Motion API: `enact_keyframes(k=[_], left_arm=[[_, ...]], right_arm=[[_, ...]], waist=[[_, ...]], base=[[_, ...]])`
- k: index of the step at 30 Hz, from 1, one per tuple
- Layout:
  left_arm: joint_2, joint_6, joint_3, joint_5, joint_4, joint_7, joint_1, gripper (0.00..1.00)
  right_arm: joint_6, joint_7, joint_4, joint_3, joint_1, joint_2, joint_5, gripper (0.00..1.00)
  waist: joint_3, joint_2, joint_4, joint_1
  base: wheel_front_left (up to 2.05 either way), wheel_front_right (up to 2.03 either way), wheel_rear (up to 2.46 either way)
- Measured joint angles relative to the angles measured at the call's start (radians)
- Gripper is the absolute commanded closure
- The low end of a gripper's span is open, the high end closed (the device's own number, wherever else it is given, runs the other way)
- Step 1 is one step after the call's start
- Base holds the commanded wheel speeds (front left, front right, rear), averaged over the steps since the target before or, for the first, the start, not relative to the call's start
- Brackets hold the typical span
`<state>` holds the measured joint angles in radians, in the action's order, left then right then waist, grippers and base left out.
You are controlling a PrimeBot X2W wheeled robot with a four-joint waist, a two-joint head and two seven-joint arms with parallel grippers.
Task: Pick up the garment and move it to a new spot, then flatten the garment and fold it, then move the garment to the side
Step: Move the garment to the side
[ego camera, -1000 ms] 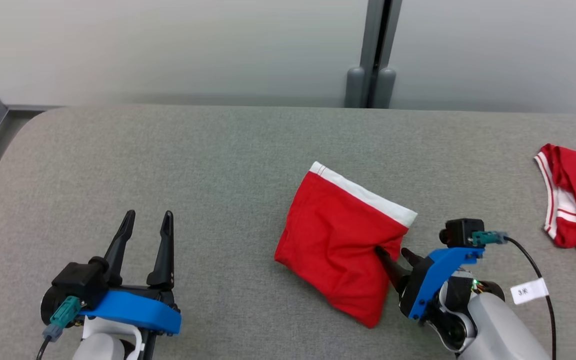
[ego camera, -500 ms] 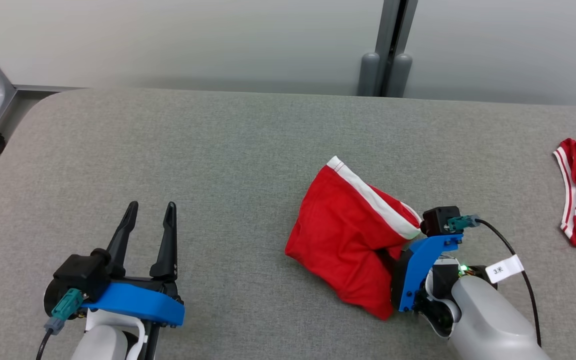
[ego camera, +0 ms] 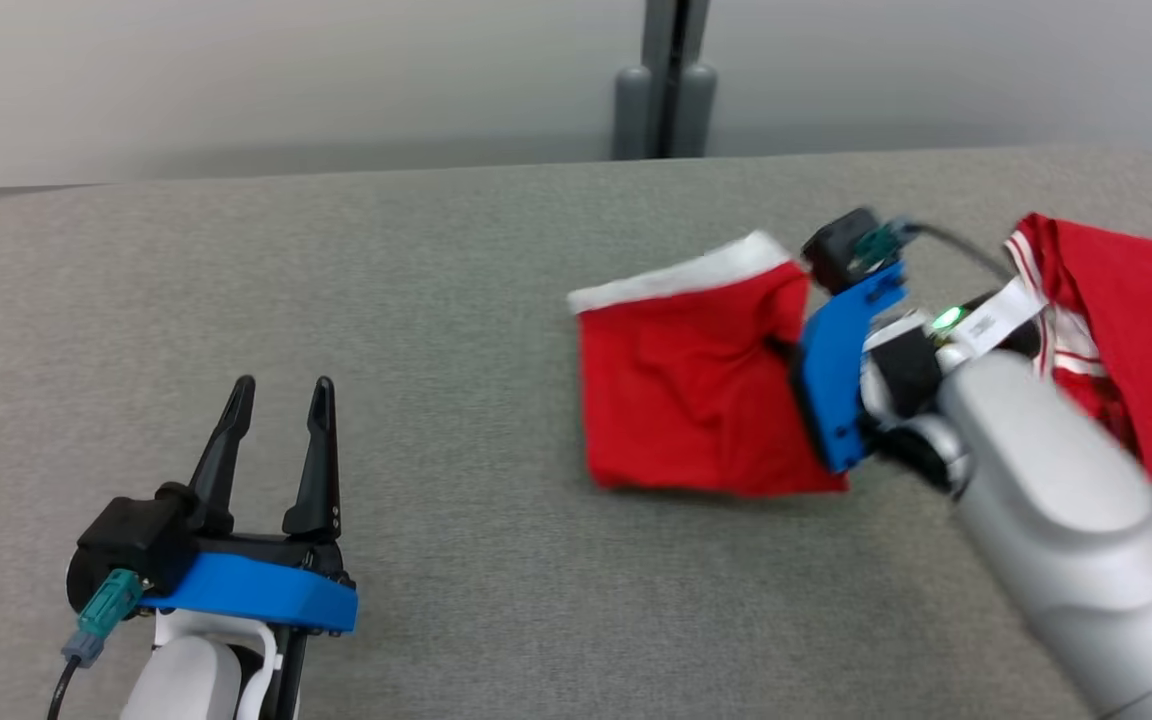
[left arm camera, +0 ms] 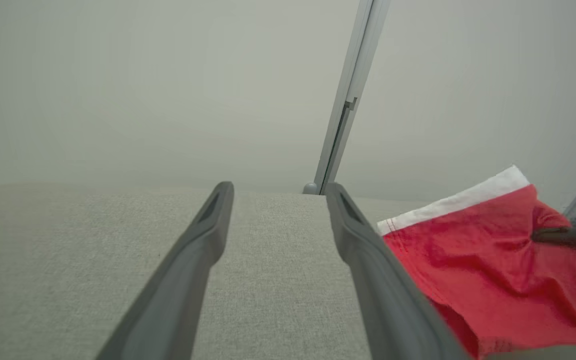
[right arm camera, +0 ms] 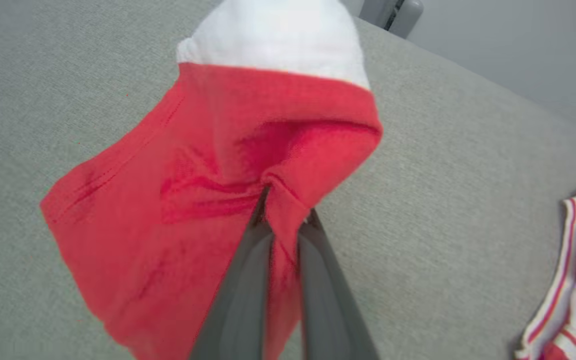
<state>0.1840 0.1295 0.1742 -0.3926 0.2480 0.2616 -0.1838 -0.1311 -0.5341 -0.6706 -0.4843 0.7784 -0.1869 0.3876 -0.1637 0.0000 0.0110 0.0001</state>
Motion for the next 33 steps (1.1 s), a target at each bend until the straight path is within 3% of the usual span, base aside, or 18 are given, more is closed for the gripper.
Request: enact_keyframes(k=[6,11,16,21,29,33], left_arm=[[0.000,0.000,0.006,0.010,-0.038,0.000,-0.017,0.00],[0.008,0.000,0.016,0.018,-0.069,0.000,-0.046,0.00],[0.030,0.000,0.035,0.023,-0.085,0.000,-0.077,0.00],[0.047,0.000,0.062,0.025,-0.101,0.000,-0.122,0.00],[0.078,0.000,0.089,0.024,-0.119,0.000,-0.171,0.00],[0.093,0.000,0.095,0.023,-0.124,0.000,-0.184,0.00]], right_arm=[[0.000,-0.231,0.279,-0.071,0.035,-0.244,0.139,1.00],[0.000,-0.300,0.419,-0.114,0.053,-0.444,0.203,1.00],[0.000,-0.210,0.463,-0.148,0.100,-0.593,0.164,1.00],[0.000,-0.084,0.429,-0.178,0.146,-0.690,0.134,1.00],[-0.001,0.117,0.274,-0.189,0.179,-0.780,0.044,1.00],[-0.001,0.184,0.172,-0.146,0.167,-0.784,-0.032,1.00]], waist=[[-0.053,0.0000,0.059,0.0000],[-0.117,0.0000,0.103,0.0000],[-0.182,0.0000,0.141,0.0000],[-0.247,0.0000,0.159,0.0001],[-0.324,0.0000,0.161,0.0000],[-0.343,0.0000,0.158,0.0000]], base=[[0.00,0.00,0.00],[0.00,0.00,0.00],[0.00,0.00,0.00],[0.00,0.00,0.00],[0.00,0.00,0.00],[0.00,0.00,0.00]])
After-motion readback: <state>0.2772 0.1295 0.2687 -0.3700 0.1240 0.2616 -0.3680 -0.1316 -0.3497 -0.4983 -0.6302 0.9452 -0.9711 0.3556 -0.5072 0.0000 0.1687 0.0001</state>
